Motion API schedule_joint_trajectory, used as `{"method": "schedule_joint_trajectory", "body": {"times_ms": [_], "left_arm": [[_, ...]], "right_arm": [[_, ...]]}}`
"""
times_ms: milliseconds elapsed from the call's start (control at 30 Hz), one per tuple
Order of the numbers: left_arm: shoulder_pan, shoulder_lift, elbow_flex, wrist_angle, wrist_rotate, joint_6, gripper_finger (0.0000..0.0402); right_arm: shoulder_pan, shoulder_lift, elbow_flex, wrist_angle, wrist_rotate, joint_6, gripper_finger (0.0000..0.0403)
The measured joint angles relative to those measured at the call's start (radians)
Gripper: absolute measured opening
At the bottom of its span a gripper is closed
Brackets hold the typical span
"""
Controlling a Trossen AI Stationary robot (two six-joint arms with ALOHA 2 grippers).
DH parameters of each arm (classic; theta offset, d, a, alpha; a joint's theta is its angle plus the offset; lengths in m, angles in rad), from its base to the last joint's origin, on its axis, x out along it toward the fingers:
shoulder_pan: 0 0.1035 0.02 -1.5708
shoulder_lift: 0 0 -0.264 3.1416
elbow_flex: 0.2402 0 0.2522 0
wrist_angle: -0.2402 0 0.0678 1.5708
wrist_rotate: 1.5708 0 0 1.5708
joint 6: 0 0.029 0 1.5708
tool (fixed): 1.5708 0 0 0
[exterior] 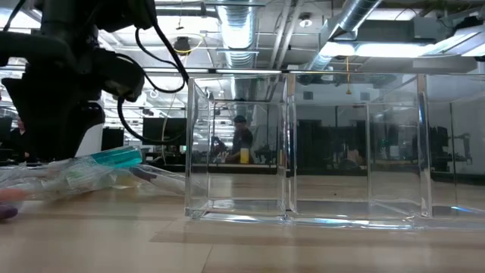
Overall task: Pick & Place toothbrushing station
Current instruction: Put the blue mouthwash into the transparent organizer
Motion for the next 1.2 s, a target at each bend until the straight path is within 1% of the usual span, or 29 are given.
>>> {"method": "schedule_joint_trajectory", "body": {"times_ms": [167,267,400,533,667,733,900,1200], "left_arm": [[0.002,0.027,0.0,0.026,-0.028,-0.026,0.0233],[0.002,0.039,-0.017,0.044,-0.027,-0.049,0.023],[0.002,0.034,-0.056,0.082,-0.006,-0.102,0.0211],[0.003,0.023,-0.076,0.091,0.006,-0.127,0.0174],[0.004,0.004,-0.081,0.081,0.014,-0.136,0.0114],[0.011,-0.015,-0.082,0.084,0.046,-0.139,0.0085],[0.041,-0.1,-0.082,0.088,0.124,-0.178,0.0085],[0.164,-0.383,-0.08,0.109,0.143,-0.286,0.0085]], "right_arm": [[0.0,0.0,0.0,0.0,0.0,0.013,0.0302],[0.0,0.0,0.0,0.0,0.0,0.016,0.0302],[0.0,0.0,0.0,0.006,0.0,0.016,0.0302],[0.0,0.0,0.0,0.019,0.001,0.017,0.0302],[-0.001,0.0,0.0,0.019,0.001,0.017,0.0302],[-0.004,0.0,0.0,0.02,0.001,0.016,0.0302],[-0.005,0.0,0.0,0.023,0.002,-0.001,0.0302],[-0.037,0.0,0.0,0.022,0.001,-0.014,0.0302]]}}
